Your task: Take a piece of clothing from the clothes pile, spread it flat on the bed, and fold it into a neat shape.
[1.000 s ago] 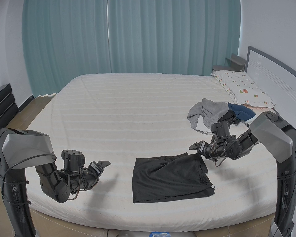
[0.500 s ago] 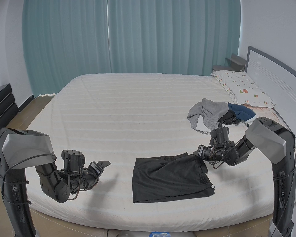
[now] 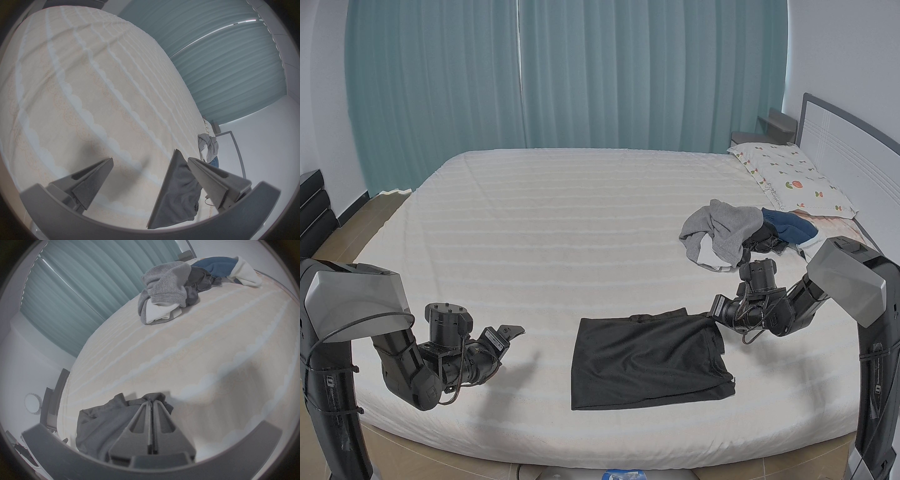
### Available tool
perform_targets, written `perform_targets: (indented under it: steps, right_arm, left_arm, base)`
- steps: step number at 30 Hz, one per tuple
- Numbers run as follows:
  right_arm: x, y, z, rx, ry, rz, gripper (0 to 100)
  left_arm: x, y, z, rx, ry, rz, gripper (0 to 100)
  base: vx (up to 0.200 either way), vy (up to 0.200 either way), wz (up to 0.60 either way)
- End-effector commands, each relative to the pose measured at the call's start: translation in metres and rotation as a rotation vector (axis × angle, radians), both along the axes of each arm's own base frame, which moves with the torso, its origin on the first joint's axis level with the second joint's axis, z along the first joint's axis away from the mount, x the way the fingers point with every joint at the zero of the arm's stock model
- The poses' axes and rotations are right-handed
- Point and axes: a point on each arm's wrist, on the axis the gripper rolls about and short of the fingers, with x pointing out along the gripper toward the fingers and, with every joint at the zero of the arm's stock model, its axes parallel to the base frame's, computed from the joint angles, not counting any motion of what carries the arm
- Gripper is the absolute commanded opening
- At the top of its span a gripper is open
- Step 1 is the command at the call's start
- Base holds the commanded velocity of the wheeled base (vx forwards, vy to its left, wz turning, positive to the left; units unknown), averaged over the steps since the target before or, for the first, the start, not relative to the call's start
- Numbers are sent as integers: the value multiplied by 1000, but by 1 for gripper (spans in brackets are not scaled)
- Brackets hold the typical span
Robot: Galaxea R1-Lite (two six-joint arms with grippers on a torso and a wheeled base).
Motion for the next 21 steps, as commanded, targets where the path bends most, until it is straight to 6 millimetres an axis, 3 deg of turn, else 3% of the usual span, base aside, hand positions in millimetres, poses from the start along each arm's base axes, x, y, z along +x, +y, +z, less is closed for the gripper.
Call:
perform_targets:
  steps: [1, 2, 3, 7, 13, 15, 19, 21]
  right_arm:
    - [-4, 2, -1, 20, 8, 14, 0]
    - [-5, 2, -1, 25, 3, 19, 0]
    - [-4, 2, -1, 29, -7, 19, 100]
    - [-8, 1, 8, 48, -37, 10, 100]
    - [-27, -2, 36, 178, -20, -2, 100]
    - [-37, -3, 43, 245, 13, -1, 100]
    - [-40, -4, 36, 270, 51, -27, 100]
    - [-40, -4, 34, 279, 60, -34, 100]
  left_arm:
    - [3, 0, 2, -6, -9, 4, 100]
    - [3, 0, 2, -6, -10, 4, 100]
    - [3, 0, 3, -7, -13, 4, 100]
    - [5, -2, 11, -12, -39, 0, 100]
    - [19, -28, 27, -14, -93, -55, 100]
    - [37, -51, 41, -14, -117, -86, 100]
    - [56, -91, 34, -2, -96, -166, 100]
    - [62, -97, 32, 4, -101, -179, 100]
  base:
    - [0, 0, 0]
    - [0, 0, 0]
    - [0, 0, 0]
    - [0, 0, 0]
    - [0, 0, 0]
    - [0, 0, 0]
    - [0, 0, 0]
    - [0, 0, 0]
